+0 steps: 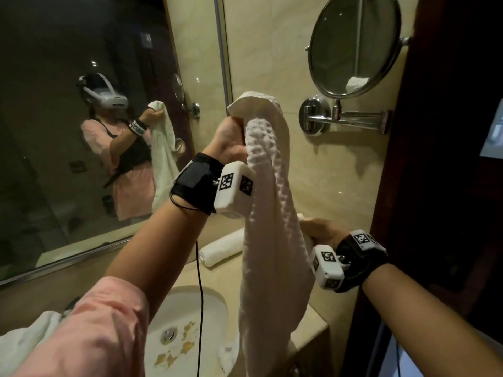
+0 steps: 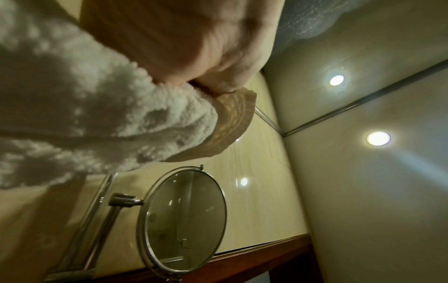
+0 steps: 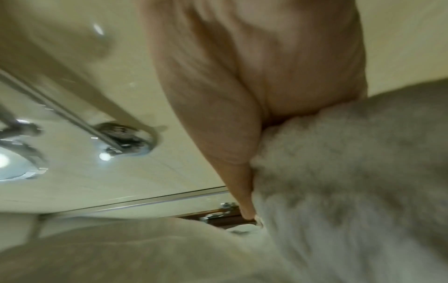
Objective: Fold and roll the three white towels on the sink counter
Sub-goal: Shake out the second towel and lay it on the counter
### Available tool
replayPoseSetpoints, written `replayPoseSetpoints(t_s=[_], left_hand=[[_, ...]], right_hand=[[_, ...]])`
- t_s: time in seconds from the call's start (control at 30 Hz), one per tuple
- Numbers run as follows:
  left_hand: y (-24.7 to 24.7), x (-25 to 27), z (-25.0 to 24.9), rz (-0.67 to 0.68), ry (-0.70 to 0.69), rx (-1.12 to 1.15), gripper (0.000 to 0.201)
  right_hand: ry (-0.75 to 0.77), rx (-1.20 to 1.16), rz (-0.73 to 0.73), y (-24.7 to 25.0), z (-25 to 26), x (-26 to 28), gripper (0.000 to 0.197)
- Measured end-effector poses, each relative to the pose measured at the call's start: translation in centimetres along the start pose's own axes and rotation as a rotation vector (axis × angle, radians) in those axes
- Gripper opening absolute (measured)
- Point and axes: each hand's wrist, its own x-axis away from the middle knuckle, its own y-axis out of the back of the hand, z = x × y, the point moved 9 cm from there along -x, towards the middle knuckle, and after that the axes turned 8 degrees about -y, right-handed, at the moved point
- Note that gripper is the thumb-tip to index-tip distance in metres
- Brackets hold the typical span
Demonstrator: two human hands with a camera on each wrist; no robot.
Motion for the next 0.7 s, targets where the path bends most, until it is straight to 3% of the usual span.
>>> replayPoseSetpoints(t_s=[0.07, 0.17, 0.27, 0.33, 0.4, 0.5, 0.57, 0.63, 0.7], left_hand=[[0.4, 0.2, -1.5, -0.005, -0.044, 0.058, 0.059], [1.3, 1.6, -3.4, -0.076, -0.1, 0.013, 0.061], [2.6, 2.9, -5.1, -0.148, -0.159, -0.007, 0.05], [1.6, 3.9, -5.6, -0.093, -0.139, 0.014, 0.043], [0.8, 5.2, -6.6, -0.051, -0.152, -0.024, 0.017], [-0.5, 6.7, -6.4, 0.18, -0.045, -0.013, 0.032], [-0.1, 6.9, -7.3, 0.165, -0.101, -0.096, 0.03], [0.8, 6.9, -7.8, 0.023, -0.106, -0.084, 0.024], [0.5, 7.2, -8.0, 0.051, -0.142, -0.001, 0.017]], right_hand=[[0.122, -0.055, -0.027, 0.0, 3.4, 0.3, 0.022], [0.194, -0.139, 0.006, -1.3, 7.7, 1.7, 0.031], [0.321, -0.187, -0.065, -0.8, 12.1, 4.5, 0.032], [0.369, -0.188, -0.036, -0.7, 14.2, 6.0, 0.042], [0.413, -0.249, 0.035, -1.3, 15.8, 7.7, 0.044], [0.555, -0.394, 0.122, -2.1, 17.8, 10.9, 0.037], [0.637, -0.378, 0.17, -2.8, 18.7, 12.7, 0.039], [0.677, -0.333, 0.157, -3.1, 19.2, 13.7, 0.043], [0.72, -0.33, 0.151, -3.1, 19.6, 14.4, 0.048]])
